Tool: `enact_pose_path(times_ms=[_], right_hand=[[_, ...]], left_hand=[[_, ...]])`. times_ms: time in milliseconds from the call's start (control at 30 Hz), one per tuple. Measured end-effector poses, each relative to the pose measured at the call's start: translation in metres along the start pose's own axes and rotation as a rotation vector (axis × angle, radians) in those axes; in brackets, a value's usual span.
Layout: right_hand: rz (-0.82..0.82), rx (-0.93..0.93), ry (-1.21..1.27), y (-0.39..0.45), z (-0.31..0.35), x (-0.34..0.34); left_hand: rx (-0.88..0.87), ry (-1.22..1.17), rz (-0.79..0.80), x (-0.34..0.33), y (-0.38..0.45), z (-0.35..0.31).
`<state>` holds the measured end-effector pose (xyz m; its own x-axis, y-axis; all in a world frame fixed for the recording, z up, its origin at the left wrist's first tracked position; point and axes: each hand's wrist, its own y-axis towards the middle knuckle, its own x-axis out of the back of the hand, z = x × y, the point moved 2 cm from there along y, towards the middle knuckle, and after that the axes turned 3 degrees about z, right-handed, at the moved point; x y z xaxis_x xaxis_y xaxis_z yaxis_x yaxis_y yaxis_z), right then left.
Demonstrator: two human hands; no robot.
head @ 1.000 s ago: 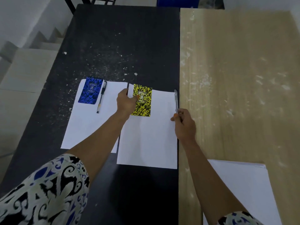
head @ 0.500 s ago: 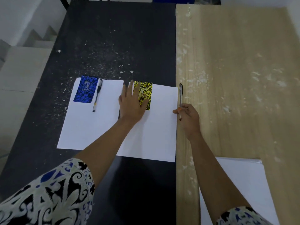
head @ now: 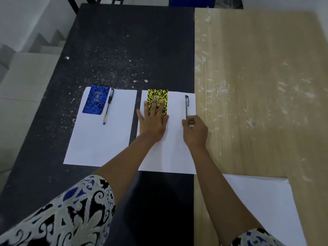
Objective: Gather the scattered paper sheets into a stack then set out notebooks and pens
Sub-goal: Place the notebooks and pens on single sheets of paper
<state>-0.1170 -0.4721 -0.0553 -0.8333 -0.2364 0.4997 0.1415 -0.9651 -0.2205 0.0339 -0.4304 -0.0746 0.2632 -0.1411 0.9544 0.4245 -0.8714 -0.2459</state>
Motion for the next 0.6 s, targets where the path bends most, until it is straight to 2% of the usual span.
enact_pose_path(times_ms=[100,267,600], right_hand=[[-0.008,0.066,-0.125,0.006,0.014,-0.012],[0.104,0.088,-0.242,0.018,0.022,-0.030],[0.102,0.141,-0.394,0.021,0.021,-0.038]], left_hand=[[0.013,0.022,0.005,0.001,0.001,0.000],[0.027,0.036,0.010,0.003,0.002,-0.002],[-0.010,0.031,-0.019,0.004,-0.001,0.003]])
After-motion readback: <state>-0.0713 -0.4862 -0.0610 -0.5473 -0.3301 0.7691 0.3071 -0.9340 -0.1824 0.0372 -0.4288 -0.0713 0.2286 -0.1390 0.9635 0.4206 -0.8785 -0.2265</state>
